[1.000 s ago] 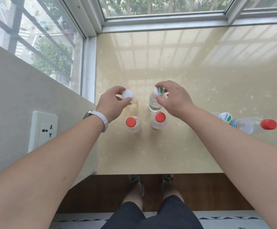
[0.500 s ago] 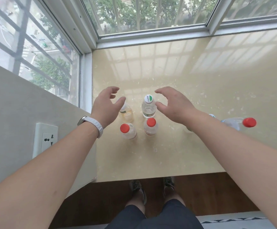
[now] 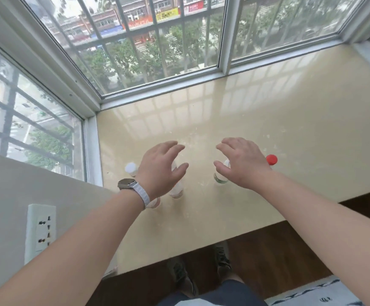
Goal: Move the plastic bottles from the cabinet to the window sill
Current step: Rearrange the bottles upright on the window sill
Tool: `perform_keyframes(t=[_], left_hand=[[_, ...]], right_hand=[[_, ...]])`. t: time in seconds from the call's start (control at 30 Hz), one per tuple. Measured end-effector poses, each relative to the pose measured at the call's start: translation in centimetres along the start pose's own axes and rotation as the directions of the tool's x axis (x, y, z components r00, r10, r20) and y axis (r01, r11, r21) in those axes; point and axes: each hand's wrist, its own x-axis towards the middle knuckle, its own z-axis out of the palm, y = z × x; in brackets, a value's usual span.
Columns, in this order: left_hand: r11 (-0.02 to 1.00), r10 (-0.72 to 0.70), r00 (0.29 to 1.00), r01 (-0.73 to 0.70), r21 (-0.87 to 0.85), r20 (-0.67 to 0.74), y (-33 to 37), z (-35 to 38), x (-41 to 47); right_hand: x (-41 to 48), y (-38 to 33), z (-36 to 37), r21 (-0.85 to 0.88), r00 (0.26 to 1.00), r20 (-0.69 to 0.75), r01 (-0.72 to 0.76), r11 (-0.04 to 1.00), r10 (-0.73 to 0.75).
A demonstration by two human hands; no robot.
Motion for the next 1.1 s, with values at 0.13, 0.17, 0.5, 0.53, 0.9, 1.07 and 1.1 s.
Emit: perform_keyframes(t=[0.13,0.17,0.5,0.53,0.9,1.07,1.1], left_hand=[[0.993,0.075,0.994,-0.082,0.083,0.080,2.7,2.7,0.8],[0.992,0.077,0.992,-0.086,0.093,0.099,3.3,3.5,1.0],[0.993,0.003,0.976,-0.028,0.114,0.216,7.1,10.6,2.7],[0.994,-0.017,0.976,-0.007,0.111,0.217,7.3,11.3,2.9],[0.972,-0.223,0.955,0.232,-0.025,0.194,7.8,16.9,5.0],[0.951,-0.239,0.939,0.278,-0.135,0.247,7.3,18.1,5.8],[0.945,-0.250,0.935,0.292,-0.147,0.251,7.3,18.3,5.9]], right_hand=[[-2.8,3.3,-0.1,-0.016,0.996,-0.041,-0.081,0.997,0.080],[-3.4,4.2,-0.1,-0.023,0.994,-0.038,-0.108,0.994,0.107],[-6.7,12.0,2.1,0.054,0.955,-0.049,-0.288,0.956,0.291],[-6.7,12.5,2.5,0.068,0.952,-0.041,-0.301,0.951,0.305],[-4.2,16.5,7.1,0.185,0.915,0.078,-0.403,0.896,0.396],[-3.2,17.3,8.8,0.372,0.867,0.174,-0.497,0.784,0.467],[-3.1,17.5,9.0,0.416,0.860,0.197,-0.507,0.755,0.470]])
